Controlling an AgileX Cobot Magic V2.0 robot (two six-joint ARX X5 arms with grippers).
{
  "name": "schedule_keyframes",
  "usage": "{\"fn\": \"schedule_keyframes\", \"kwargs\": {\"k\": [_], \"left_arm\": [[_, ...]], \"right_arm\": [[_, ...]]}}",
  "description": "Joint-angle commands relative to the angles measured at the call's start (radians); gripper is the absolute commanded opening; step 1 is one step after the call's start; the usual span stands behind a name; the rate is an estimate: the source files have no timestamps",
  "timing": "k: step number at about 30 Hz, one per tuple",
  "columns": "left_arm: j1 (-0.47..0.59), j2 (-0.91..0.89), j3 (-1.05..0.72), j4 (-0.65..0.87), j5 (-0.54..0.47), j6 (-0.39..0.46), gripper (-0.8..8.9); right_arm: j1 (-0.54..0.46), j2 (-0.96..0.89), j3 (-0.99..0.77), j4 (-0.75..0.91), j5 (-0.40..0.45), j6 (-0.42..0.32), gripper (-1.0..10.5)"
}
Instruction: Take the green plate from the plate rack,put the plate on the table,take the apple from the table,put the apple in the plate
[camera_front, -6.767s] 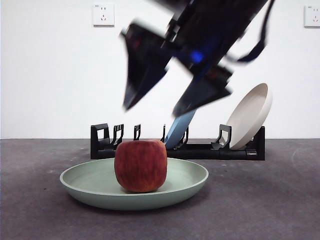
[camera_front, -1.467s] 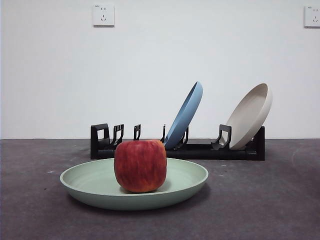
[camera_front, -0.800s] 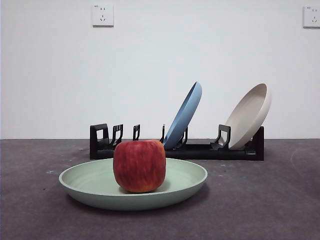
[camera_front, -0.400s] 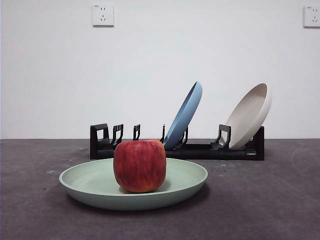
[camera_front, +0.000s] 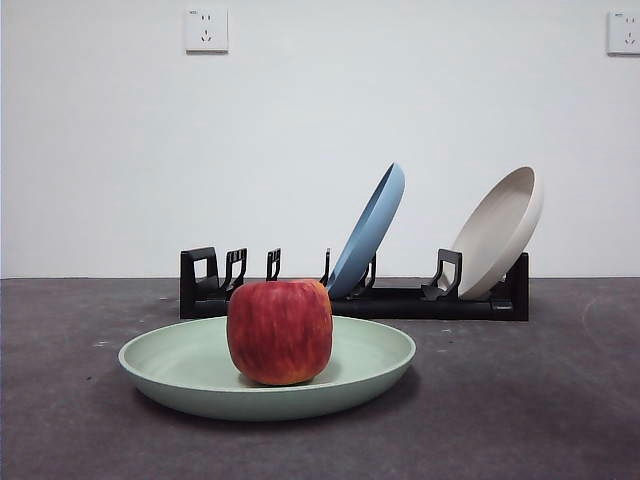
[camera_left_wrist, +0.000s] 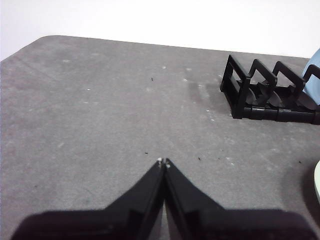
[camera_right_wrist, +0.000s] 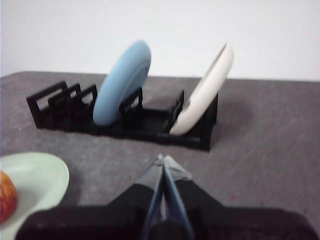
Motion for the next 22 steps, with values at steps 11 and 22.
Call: {"fn": "schedule_keyframes", "kwargs": {"k": [11,22], "left_arm": [[0.003,-0.003,-0.010,-0.004,0.004,-0.003,-0.01],[0.003,-0.003,-0.010,-0.004,0.004,-0.003,-0.01]], "right_arm": [[0.000,-0.074,-0.114,-0.039,0.004,0.057,0.0],[0.000,-0.073,-0.114,-0.033,0.005,0.091,0.0]]}}
